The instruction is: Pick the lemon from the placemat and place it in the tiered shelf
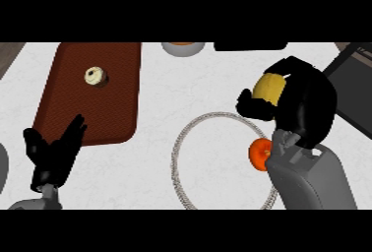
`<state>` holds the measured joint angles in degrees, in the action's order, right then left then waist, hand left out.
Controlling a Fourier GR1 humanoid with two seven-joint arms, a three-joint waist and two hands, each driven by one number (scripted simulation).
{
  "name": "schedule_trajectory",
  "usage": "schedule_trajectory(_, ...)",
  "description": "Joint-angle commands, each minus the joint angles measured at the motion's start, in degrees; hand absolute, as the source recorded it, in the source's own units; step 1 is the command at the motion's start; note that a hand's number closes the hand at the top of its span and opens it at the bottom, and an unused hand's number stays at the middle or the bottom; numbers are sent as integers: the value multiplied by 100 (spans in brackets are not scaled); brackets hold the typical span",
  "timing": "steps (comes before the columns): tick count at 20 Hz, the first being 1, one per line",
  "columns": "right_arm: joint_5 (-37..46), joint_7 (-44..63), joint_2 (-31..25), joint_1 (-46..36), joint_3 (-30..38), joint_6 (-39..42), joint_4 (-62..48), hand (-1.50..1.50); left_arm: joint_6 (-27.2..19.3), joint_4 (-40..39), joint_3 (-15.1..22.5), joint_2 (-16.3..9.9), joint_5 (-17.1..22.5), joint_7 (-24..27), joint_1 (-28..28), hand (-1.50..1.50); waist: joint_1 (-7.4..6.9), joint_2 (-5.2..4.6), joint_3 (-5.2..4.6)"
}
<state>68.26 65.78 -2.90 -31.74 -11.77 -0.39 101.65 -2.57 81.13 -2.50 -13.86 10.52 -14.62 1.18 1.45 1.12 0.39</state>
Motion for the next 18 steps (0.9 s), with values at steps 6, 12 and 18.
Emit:
schedule_trajectory(6,776,1342,-86,-1393,811,2186,1055,150,125,-140,-22,-17,102,-269,-129,0,0,-22,-57)
schedule_trajectory(12,793,1032,-399,-2269,1885,2752,1050,150,76,-328,-24,47,29,-180,21,0,28,-44,-56)
schedule_trajectory(18,787,520,-939,-3099,2895,3015,438,150,-11,-330,34,117,-78,-232,78,0,-60,-83,-52)
